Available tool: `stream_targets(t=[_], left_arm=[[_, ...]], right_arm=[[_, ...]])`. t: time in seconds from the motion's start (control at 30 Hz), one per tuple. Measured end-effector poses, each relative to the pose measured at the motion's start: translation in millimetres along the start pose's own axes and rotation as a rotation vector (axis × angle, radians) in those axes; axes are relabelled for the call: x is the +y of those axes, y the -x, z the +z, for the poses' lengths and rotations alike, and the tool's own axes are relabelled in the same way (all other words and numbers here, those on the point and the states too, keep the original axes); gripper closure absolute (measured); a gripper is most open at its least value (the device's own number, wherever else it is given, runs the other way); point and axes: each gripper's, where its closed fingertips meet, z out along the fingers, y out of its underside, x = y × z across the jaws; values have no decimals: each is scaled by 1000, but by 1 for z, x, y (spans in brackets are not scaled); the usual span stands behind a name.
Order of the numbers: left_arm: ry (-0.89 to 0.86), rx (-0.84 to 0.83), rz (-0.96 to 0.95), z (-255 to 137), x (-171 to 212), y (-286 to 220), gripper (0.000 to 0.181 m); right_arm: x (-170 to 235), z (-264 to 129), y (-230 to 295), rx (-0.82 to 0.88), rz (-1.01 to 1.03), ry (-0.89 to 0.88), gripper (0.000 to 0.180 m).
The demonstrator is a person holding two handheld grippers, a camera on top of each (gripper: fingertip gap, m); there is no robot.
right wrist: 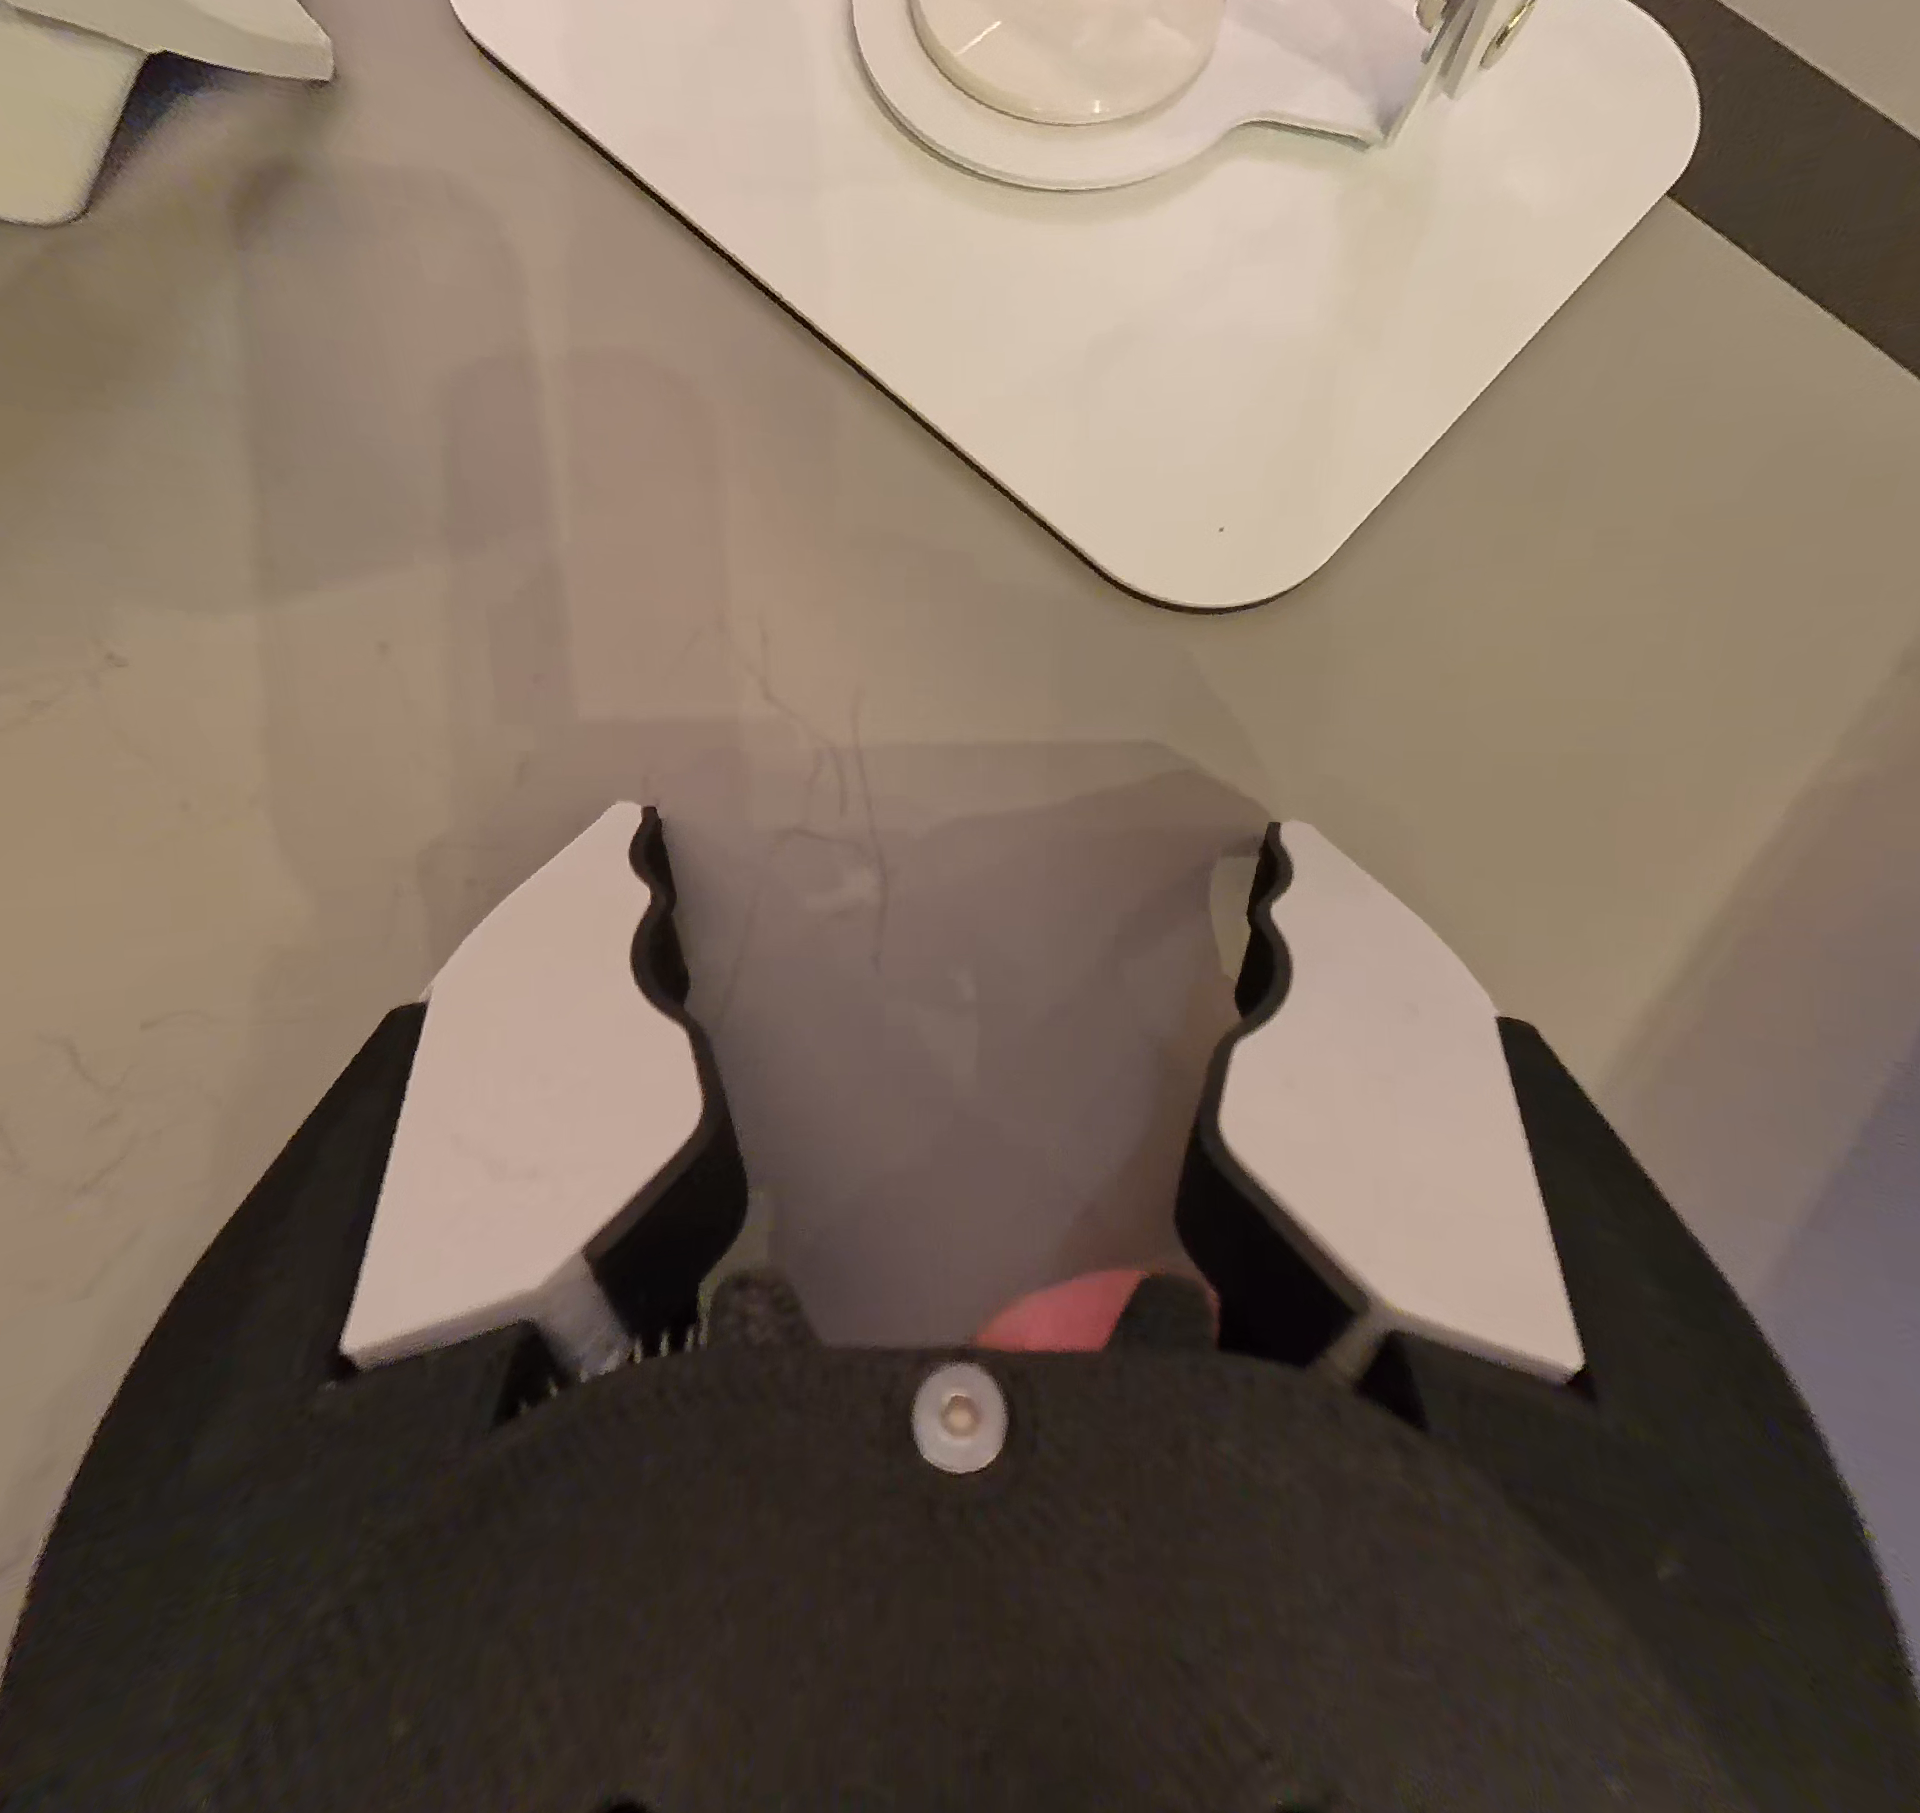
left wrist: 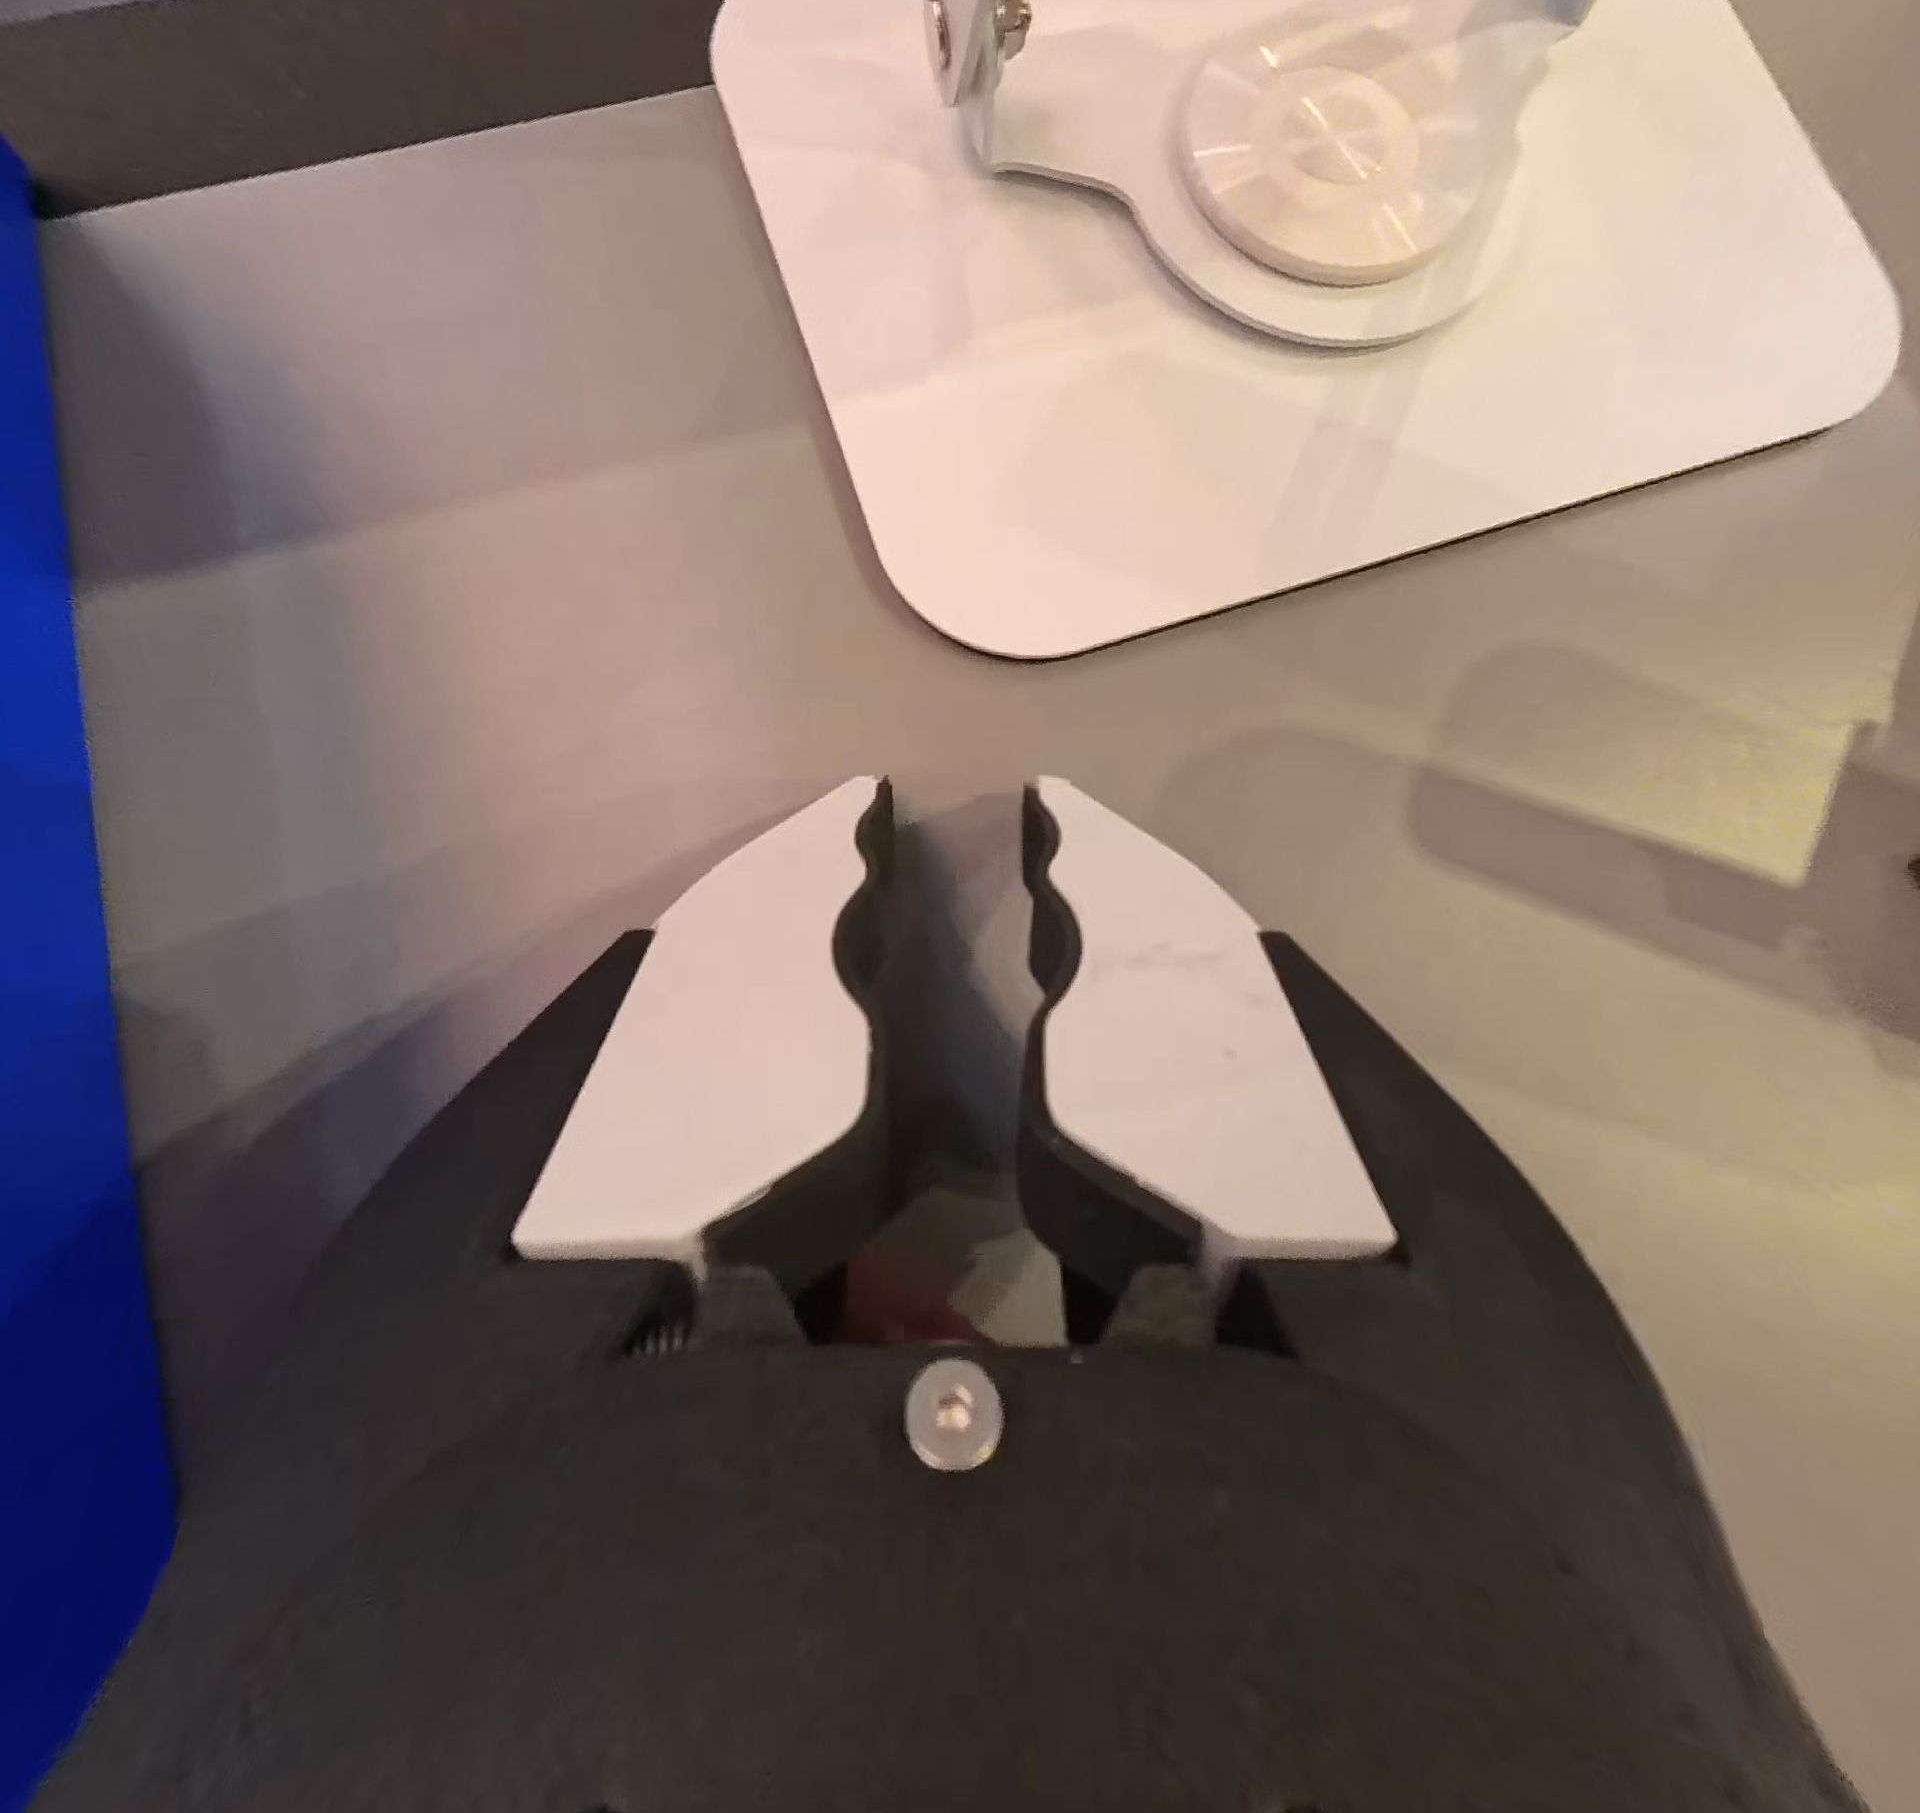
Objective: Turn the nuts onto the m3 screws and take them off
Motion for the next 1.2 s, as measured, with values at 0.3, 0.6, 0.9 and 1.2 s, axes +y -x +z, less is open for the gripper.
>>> stream_targets(t=[0.3, 0.6, 0.9, 1.2], left_arm=[[-1, -49, 85, -1, 1, -1, 159], [7, 126, 72, -5, 6, -17, 174], [8, 303, 69, -11, 7, -29, 179], [39, 104, 111, 0, 4, -24, 181]], right_arm=[[-2, 1, 0, 2, 3, -16, 71], [-2, 1, 0, 1, 0, -17, 70], [-3, 0, 4, -17, -25, -25, 79], [-2, 3, 0, 10, 8, -3, 66]])
